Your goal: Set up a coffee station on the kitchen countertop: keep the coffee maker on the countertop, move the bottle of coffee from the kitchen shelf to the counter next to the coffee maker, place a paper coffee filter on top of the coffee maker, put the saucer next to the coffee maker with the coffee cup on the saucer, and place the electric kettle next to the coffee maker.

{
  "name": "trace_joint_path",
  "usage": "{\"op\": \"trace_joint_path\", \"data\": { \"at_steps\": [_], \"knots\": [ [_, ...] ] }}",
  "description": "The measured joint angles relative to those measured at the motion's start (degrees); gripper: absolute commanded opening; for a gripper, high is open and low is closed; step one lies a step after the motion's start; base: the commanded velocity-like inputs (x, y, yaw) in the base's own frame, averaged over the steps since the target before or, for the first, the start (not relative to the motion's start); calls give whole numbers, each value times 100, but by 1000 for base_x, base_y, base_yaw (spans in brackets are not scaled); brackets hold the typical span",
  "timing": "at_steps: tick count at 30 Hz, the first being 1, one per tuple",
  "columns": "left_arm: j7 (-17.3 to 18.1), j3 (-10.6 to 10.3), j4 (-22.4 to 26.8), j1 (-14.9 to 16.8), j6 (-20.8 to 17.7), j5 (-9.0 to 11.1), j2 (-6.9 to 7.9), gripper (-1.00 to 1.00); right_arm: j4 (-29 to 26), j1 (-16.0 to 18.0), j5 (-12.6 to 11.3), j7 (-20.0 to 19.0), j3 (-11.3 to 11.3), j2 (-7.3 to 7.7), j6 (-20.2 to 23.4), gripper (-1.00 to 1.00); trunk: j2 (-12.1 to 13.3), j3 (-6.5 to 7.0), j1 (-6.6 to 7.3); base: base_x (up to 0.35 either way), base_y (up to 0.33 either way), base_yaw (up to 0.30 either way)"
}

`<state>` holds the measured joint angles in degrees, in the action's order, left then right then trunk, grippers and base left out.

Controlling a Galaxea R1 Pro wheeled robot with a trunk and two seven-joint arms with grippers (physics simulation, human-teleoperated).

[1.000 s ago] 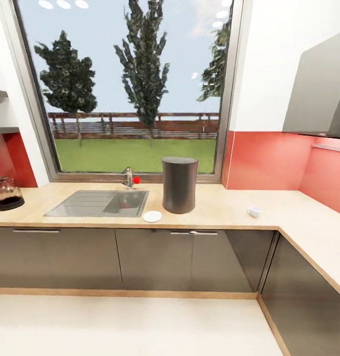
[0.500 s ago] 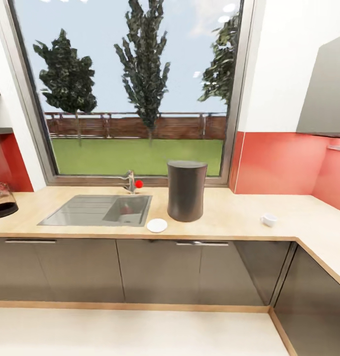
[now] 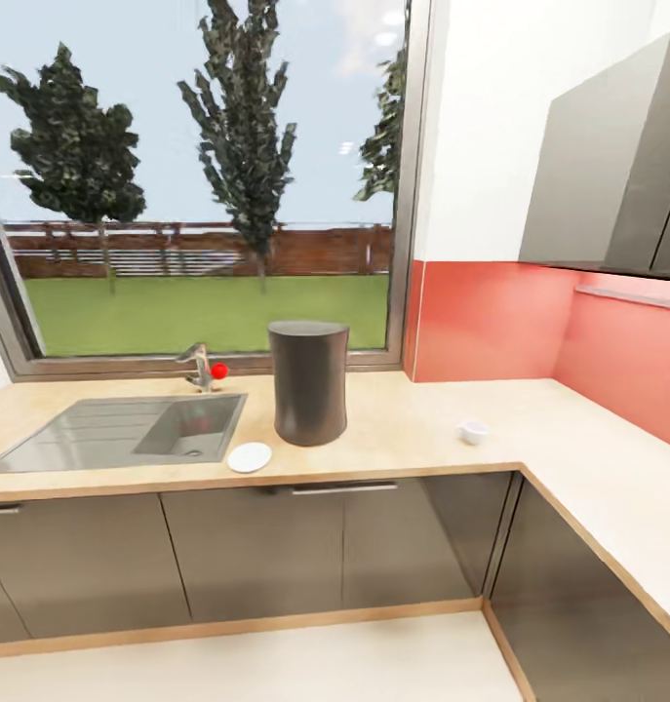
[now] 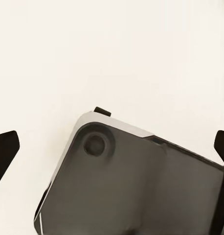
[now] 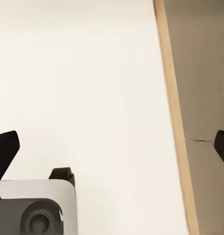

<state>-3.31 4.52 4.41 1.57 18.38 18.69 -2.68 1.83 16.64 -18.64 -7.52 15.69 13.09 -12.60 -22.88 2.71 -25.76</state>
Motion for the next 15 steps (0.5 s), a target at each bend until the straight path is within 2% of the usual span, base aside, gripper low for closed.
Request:
{"op": "trace_joint_path", "data": {
  "at_steps": [4,15],
  "knots": [
    [-1,-2,1,0,20,0,-2,100,0,-19,15,-1,3,1,-18,100,2,1,0,77,-144,-13],
    [-13,74,17,-1,21,69,13,100,-32,-25,27,-23,15,-59,32,100,0,1,0,3,-4,0]
  ]
}}
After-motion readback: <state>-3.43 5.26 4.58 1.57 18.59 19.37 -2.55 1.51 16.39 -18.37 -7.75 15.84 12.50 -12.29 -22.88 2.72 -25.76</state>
